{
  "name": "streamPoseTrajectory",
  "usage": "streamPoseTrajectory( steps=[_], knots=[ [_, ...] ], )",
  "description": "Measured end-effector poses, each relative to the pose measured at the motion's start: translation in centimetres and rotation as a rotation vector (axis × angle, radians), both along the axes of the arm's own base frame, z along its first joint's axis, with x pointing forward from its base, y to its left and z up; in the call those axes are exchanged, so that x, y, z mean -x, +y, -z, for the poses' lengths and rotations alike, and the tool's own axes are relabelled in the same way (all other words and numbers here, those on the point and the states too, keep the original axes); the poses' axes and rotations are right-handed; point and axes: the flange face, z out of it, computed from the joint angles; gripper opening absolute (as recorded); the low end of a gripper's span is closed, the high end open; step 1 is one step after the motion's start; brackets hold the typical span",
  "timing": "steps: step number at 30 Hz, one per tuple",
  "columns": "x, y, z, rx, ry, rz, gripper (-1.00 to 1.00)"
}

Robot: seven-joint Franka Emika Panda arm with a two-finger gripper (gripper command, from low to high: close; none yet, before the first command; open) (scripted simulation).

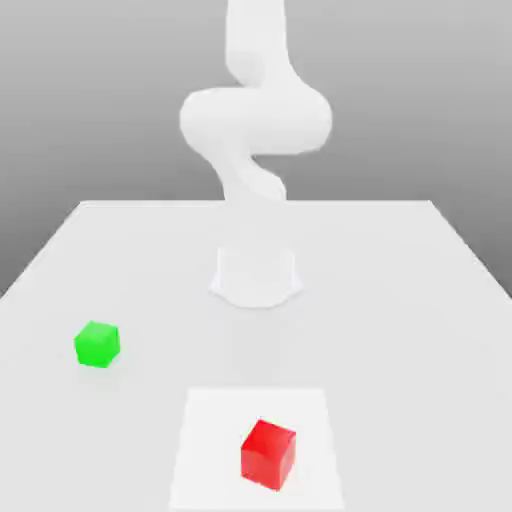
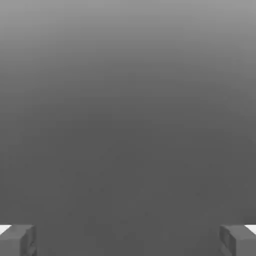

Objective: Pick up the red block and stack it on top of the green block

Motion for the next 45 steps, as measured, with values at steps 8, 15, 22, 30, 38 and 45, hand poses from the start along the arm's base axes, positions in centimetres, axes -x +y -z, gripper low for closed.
streamPoseTrajectory(
  steps=[8,15,22,30,38,45],
  knots=[
    [-7.8,0.3,15.7,-0.024,0.247,0.145,0.00],
    [-9.7,0.1,30.0,-0.073,0.455,0.255,0.00],
    [-7.3,0.8,43.2,-0.155,0.660,0.353,0.00],
    [-6.4,1.1,51.9,-0.177,0.704,0.375,-1.00],
    [-6.5,1.1,50.2,-0.179,0.702,0.376,-1.00],
    [-4.2,-6.3,45.1,-0.199,0.689,0.550,-1.00]
  ],
)
